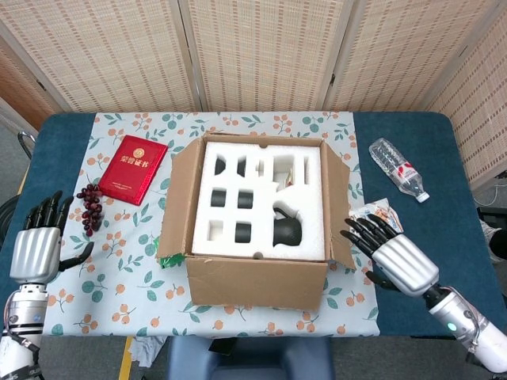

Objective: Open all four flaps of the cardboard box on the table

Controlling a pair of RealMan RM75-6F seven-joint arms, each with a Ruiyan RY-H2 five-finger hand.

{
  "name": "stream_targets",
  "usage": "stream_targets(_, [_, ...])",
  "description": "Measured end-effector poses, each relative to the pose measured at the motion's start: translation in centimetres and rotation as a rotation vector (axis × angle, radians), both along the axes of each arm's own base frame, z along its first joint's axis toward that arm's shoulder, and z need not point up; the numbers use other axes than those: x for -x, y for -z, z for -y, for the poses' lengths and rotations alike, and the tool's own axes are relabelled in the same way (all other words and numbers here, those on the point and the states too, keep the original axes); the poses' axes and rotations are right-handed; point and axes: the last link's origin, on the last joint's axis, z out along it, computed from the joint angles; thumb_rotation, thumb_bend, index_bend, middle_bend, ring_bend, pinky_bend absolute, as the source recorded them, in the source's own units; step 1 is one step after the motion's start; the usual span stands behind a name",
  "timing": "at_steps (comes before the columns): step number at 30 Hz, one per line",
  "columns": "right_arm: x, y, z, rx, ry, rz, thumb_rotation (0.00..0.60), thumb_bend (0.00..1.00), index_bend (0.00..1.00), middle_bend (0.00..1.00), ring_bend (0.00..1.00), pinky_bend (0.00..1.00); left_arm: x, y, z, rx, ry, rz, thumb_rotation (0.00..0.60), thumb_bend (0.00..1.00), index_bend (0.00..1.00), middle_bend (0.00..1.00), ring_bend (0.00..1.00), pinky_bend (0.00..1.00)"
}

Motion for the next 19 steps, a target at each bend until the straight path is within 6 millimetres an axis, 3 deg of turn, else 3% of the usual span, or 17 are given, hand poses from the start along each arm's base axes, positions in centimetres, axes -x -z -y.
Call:
stream_targets(10, [5.9,1.7,-2.5,0.347,0.158,0.02,0.6,0.39,0.0,0.0,0.0,0.0,0.9,0.2,1.3,0.026,0.025,-0.029,0.414,0.33,0.0,0.01,0.02,0.14])
stream_targets(19, [8.2,1.8,-2.5,0.381,0.257,0.074,0.6,0.39,0.0,0.0,0.0,0.0,2.3,0.7,1.9,0.022,0.012,-0.008,0.418,0.33,0.0,0.0,0.02,0.14])
